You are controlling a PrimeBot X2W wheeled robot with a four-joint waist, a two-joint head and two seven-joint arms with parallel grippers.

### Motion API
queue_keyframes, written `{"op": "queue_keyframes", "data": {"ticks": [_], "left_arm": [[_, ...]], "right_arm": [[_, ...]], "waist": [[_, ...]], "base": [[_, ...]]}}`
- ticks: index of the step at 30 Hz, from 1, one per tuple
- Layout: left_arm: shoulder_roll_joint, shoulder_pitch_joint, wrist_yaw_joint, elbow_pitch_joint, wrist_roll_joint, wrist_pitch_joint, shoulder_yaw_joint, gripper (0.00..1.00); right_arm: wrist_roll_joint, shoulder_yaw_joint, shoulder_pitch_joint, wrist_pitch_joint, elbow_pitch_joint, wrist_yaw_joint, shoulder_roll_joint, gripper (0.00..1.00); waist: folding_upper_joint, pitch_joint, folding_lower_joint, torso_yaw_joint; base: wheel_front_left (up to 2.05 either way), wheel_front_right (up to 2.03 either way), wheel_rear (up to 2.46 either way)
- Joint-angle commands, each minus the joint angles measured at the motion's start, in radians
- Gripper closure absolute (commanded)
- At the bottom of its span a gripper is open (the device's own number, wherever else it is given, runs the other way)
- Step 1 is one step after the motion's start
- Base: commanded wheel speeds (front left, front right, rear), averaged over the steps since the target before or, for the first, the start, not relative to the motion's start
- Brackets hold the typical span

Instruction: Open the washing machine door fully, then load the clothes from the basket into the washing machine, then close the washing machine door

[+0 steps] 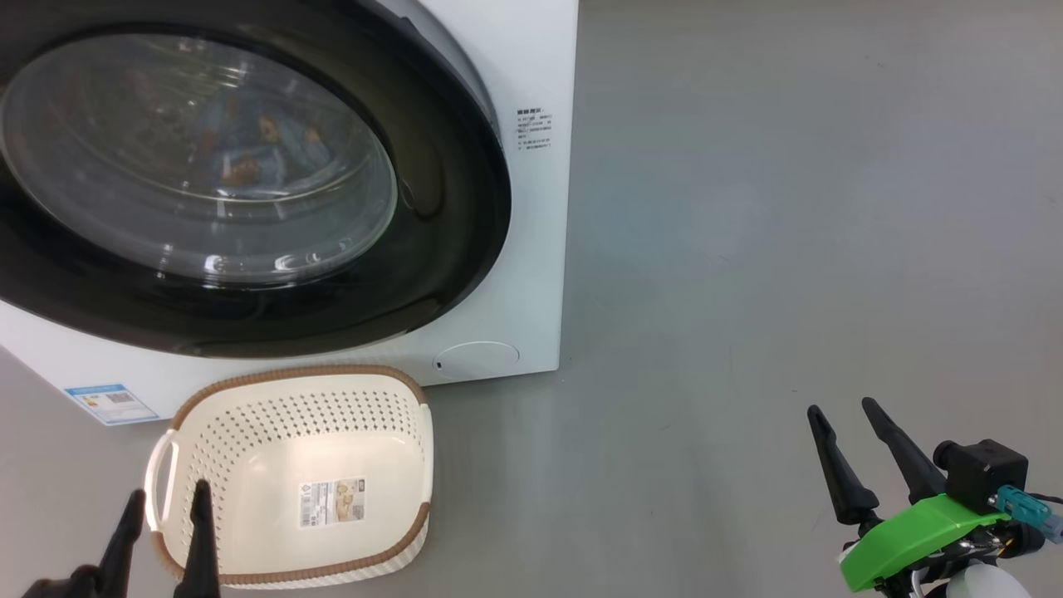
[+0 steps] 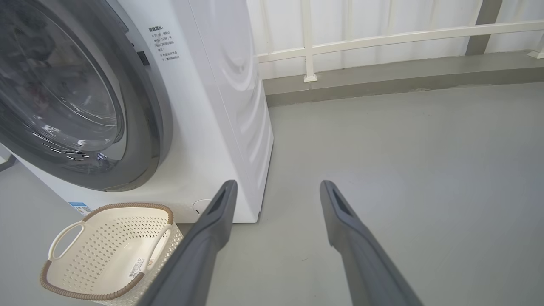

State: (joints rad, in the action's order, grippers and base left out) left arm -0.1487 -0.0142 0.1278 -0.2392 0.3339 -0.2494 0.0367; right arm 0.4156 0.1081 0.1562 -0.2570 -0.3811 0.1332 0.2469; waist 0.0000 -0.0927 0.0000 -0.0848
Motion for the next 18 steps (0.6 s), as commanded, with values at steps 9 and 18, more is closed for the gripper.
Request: {"op": "queue_keyframes", "data": {"ticks": [9, 18], "left_arm": [[-0.012, 0.004, 0.003, 0.025, -0.014, -0.012, 0.047, 0.0], [-0.007, -0.002, 0.003, 0.019, -0.008, -0.012, 0.053, 0.0]], "right_arm": [[-0.009, -0.001, -0.019, -0.005, 0.029, -0.002, 0.005, 0.0], [-0.011, 0.008, -0.018, -0.005, 0.031, -0.002, 0.004, 0.0]], "waist": [[0.0, 0.008, 0.0, 0.0], [0.0, 0.012, 0.0, 0.005]], "base": [[0.0, 0.0, 0.0], [0.0, 0.0, 0.0]]}}
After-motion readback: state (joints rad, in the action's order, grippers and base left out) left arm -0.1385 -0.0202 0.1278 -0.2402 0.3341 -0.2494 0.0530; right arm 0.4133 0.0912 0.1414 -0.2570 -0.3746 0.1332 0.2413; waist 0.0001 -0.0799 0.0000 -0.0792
